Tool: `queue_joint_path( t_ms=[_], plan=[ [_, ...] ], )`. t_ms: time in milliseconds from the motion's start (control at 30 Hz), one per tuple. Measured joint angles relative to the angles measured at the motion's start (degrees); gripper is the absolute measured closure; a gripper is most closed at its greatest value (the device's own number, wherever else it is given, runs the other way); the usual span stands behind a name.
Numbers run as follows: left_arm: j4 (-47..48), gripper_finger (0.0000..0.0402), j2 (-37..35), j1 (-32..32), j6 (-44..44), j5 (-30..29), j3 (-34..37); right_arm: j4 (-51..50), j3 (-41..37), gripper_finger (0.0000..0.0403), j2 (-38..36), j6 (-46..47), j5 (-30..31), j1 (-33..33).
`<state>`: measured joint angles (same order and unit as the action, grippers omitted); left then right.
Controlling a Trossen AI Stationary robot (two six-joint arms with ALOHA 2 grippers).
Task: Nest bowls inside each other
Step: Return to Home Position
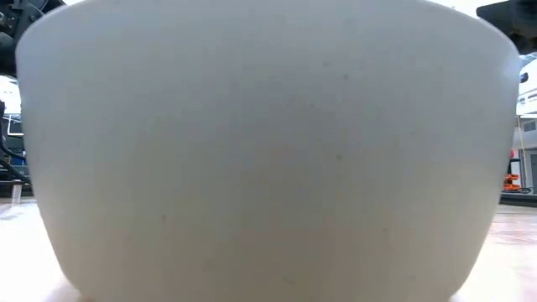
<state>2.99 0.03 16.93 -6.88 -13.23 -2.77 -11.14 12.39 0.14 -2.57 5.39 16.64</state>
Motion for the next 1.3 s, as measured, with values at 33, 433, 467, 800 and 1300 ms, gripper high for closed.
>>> queue_joint_path(
  t_ms=[33,433,467,800,1300],
  plan=[
    [0.08,0.0168,0.0,0.0,-0.02,0.29,-0.02,-1.14,0.74,0.0272,0.0,-0.33,0.0,0.0],
    [0.31,0.0168,0.0,0.0,-0.88,1.45,0.05,-1.32,0.5,0.0274,0.0,-2.21,-1.18,0.0],
    [0.35,0.0168,0.02,0.0,-0.89,1.85,0.05,-0.96,-0.26,0.0274,0.0,-1.94,-1.75,0.0],
    [0.43,0.0168,0.03,0.0,-2.15,2.39,0.11,-0.59,-7.62,0.027,0.36,7.82,3.17,0.01],
    [0.56,0.0168,0.09,0.0,-3.43,2.96,0.18,11.83,-11.18,0.0268,0.44,-4.74,6.11,-3.03]
  ],
)
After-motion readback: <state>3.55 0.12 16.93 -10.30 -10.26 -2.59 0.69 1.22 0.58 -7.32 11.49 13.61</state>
